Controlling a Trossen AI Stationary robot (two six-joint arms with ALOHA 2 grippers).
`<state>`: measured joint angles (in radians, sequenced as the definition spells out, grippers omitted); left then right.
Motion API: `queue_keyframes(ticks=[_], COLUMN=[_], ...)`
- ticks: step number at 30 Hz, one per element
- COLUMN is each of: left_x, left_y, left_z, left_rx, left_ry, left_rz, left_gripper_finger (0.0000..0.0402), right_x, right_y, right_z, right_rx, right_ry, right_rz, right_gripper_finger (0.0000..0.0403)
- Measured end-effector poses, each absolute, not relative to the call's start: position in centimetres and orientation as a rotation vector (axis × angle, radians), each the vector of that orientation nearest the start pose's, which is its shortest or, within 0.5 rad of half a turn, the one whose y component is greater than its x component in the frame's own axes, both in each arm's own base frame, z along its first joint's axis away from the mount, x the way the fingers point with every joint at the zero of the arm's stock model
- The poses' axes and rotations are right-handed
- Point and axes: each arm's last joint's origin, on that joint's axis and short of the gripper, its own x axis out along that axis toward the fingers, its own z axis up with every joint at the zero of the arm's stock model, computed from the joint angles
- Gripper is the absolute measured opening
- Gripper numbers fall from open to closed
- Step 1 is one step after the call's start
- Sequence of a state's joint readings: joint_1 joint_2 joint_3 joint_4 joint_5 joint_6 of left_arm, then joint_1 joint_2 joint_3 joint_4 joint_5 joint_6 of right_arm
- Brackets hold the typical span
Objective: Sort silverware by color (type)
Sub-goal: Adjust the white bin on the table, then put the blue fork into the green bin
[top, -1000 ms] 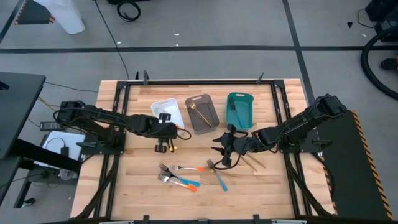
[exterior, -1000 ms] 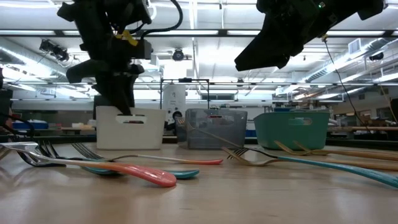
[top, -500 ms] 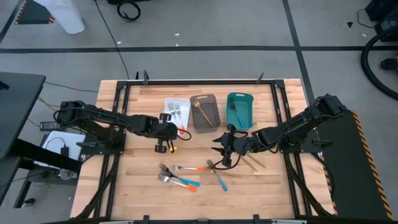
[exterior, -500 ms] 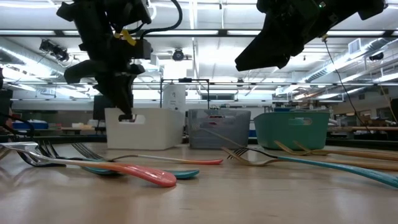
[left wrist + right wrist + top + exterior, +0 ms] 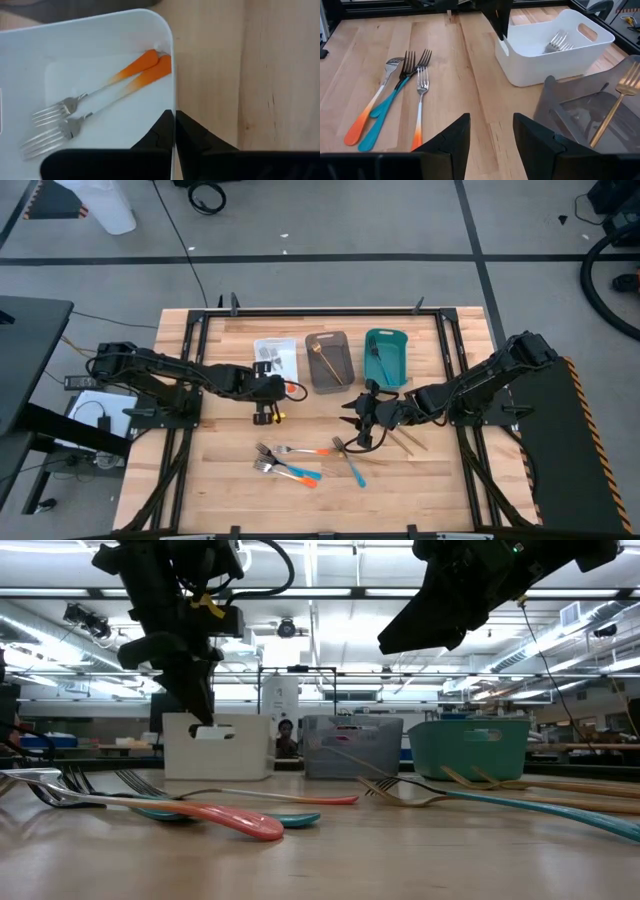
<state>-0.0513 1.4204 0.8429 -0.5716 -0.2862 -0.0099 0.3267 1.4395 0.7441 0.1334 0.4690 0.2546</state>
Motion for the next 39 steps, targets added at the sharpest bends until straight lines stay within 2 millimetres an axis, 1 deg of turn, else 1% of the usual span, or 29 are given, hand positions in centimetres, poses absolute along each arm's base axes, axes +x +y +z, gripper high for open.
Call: queue_keyframes(ticks=[9,12,18,26,30,33,39], left_x=[25.7,25.7,25.8,26.5,27.0,27.3,27.3], left_y=[-0.4,-0.3,-0.2,-0.2,-1.0,-2.0,-3.8], left_z=[19.4,19.3,19.5,22.1,23.4,24.1,24.4], left_rx=[0.199,0.208,0.214,0.229,0.231,0.240,0.237], left_ry=[1.139,1.140,1.137,1.129,1.089,1.061,1.044], left_rz=[0.220,0.254,0.275,0.297,0.266,0.233,0.150], left_gripper_finger=[0.0019,0.0028,0.0069,0.0128,0.0143,0.0146,0.0146], right_x=[28.0,28.0,28.0,28.0,28.0,28.0,28.0], right_y=[8.1,8.1,8.1,8.1,8.1,8.1,8.1], right_z=[20.4,20.4,20.4,20.4,20.4,20.4,20.4], right_rx=[0.031,0.031,0.030,0.029,0.027,0.027,0.027], right_ry=[0.495,0.496,0.496,0.496,0.497,0.497,0.497], right_rz=[-0.203,-0.203,-0.203,-0.203,-0.202,-0.202,-0.202], right_gripper_finger=[0.0160,0.0160,0.0160,0.0160,0.0160,0.0160,0.0160])
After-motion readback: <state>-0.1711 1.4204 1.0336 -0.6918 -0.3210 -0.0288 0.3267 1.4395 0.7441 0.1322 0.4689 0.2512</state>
